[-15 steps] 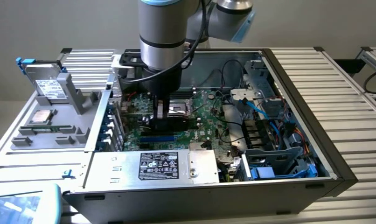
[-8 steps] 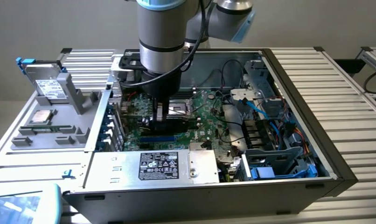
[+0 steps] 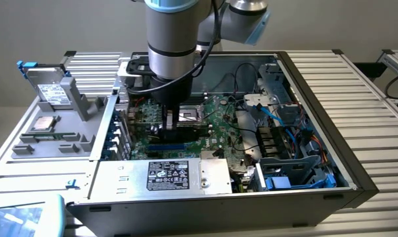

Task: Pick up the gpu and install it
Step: 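Insert the gpu into the slot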

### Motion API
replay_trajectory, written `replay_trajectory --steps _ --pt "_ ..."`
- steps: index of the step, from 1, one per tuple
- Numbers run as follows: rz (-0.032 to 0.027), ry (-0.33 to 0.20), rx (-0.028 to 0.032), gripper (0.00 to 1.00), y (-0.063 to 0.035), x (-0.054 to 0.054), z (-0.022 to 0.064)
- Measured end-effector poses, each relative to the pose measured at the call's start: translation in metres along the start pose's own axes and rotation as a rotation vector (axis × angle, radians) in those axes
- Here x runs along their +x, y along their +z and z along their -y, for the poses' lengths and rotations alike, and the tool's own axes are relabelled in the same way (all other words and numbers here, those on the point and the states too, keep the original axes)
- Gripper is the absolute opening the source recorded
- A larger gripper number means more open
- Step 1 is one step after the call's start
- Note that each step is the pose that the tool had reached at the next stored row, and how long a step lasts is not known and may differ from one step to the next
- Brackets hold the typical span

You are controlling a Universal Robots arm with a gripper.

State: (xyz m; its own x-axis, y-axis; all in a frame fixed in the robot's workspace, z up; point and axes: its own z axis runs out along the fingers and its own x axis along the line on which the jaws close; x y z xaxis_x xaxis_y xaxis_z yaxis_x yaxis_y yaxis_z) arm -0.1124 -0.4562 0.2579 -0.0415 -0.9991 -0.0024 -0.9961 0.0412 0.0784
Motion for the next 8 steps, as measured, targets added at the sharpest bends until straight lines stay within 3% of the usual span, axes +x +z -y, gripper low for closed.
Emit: replay_trajectory --steps 8 --pt "0.0025 0.0 0.0002 0.28 0.0 0.0018 0.0023"
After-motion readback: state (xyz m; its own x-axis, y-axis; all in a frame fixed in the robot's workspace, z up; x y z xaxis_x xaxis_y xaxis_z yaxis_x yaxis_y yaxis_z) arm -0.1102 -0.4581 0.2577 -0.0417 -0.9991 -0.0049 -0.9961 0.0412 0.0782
